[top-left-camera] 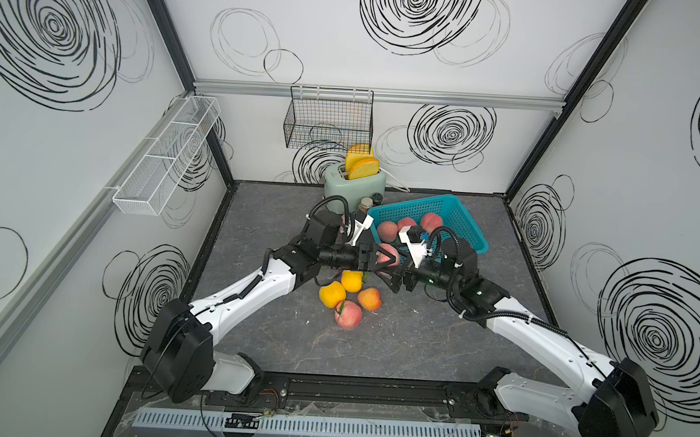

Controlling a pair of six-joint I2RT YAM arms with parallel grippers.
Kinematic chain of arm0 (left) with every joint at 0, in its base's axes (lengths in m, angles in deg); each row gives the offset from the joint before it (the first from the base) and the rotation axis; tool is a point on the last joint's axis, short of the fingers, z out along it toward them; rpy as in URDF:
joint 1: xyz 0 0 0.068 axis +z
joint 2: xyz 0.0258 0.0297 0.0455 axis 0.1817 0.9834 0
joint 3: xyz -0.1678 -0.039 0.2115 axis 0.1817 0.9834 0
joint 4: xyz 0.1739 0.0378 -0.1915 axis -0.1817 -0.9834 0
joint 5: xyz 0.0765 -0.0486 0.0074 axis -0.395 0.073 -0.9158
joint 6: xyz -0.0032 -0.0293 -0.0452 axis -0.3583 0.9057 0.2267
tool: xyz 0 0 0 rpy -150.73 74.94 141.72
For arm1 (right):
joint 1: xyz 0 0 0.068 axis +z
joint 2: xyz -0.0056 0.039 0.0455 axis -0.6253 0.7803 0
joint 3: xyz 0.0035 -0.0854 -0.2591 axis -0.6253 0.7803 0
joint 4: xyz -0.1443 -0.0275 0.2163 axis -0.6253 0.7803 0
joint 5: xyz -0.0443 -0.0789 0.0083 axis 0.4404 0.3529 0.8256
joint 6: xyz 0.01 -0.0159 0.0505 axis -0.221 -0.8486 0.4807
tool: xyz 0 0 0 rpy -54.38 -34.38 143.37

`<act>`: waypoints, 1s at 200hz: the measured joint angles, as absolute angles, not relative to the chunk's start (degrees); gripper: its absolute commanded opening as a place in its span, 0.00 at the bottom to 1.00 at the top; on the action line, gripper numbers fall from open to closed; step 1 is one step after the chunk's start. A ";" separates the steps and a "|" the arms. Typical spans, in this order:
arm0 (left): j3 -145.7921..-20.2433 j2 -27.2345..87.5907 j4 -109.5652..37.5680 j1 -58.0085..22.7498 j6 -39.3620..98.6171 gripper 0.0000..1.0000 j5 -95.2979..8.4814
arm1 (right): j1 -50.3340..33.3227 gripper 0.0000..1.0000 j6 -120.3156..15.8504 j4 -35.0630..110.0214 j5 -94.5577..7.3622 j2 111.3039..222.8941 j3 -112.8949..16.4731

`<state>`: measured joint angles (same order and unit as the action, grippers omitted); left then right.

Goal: Put the peaches into the basket
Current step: Pick up the peach from the center of the board.

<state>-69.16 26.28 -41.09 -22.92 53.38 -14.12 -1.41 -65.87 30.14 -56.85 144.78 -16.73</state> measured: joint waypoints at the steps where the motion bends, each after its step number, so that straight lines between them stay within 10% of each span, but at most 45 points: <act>1: -69.16 26.28 -41.07 -22.92 53.38 0.79 -14.12 | -1.41 0.95 -65.85 30.14 -56.92 144.80 -16.73; 86: -68.39 26.47 -39.29 -22.90 54.51 0.80 -13.36 | -1.56 0.75 -66.44 29.87 -58.28 145.04 -16.73; 132: -68.22 26.58 -39.03 -22.46 54.36 1.00 -13.27 | -2.57 0.74 -66.52 30.46 -58.56 145.30 -16.82; 200: -69.51 27.04 -46.09 -14.48 48.02 0.98 -13.79 | -17.28 0.77 -66.52 34.53 -58.73 150.07 -20.60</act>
